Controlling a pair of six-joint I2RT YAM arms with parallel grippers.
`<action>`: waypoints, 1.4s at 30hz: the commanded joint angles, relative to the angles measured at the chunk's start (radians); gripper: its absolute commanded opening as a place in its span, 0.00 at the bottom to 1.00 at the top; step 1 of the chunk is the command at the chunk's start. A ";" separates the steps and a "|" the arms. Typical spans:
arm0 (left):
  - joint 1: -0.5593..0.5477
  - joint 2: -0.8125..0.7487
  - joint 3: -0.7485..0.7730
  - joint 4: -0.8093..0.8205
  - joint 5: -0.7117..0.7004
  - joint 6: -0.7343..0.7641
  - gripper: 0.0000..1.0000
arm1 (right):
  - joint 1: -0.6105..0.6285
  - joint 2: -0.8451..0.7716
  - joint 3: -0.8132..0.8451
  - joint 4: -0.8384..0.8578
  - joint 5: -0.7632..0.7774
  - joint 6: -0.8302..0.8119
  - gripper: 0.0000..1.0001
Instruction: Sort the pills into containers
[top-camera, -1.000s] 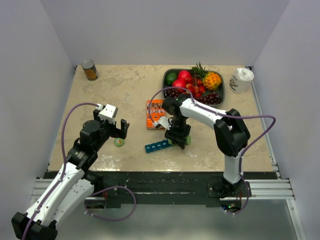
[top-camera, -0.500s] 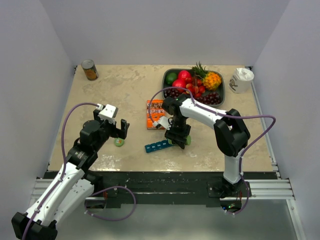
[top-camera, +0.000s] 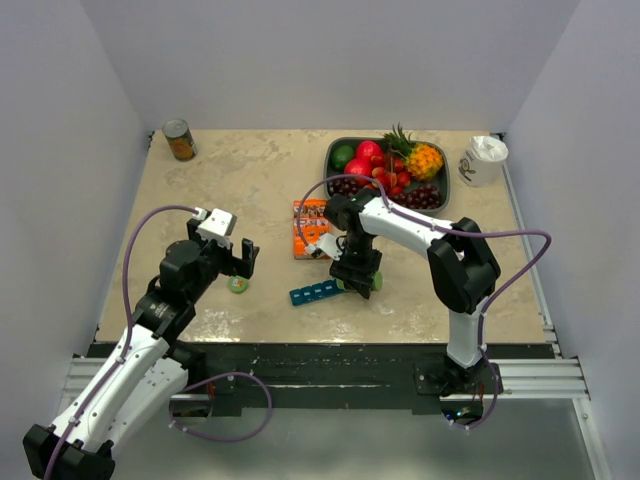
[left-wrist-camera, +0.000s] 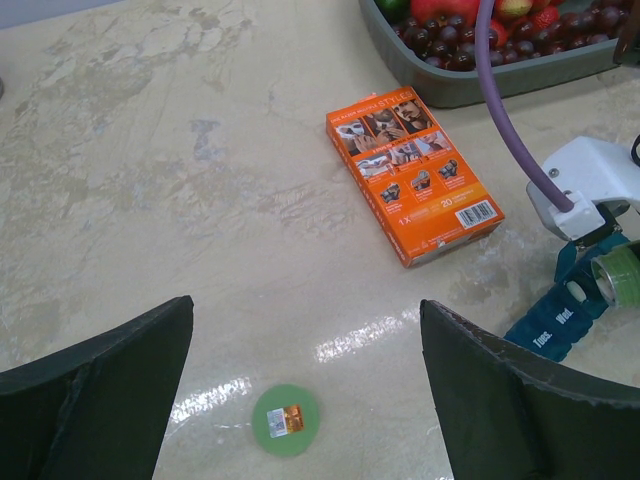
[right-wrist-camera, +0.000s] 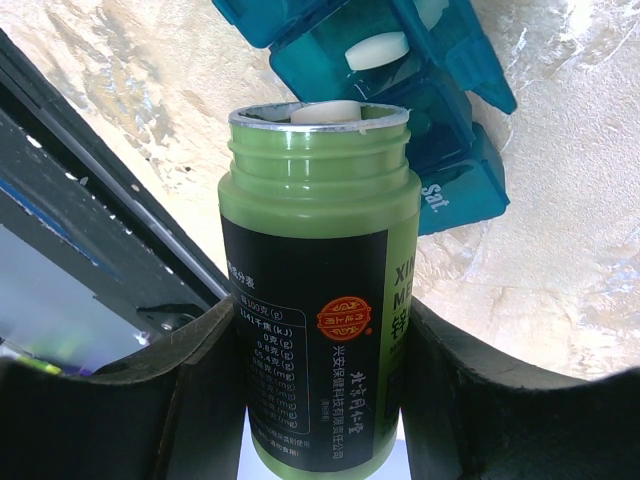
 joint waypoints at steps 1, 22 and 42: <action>0.008 -0.008 0.028 0.043 0.005 0.011 0.99 | 0.006 -0.010 0.002 -0.022 -0.010 0.001 0.00; 0.008 -0.007 0.029 0.038 -0.003 0.011 0.99 | 0.006 -0.094 0.019 -0.006 -0.083 -0.020 0.00; 0.008 -0.001 0.029 0.035 0.003 0.012 0.99 | -0.004 -0.282 -0.072 0.102 -0.189 -0.057 0.00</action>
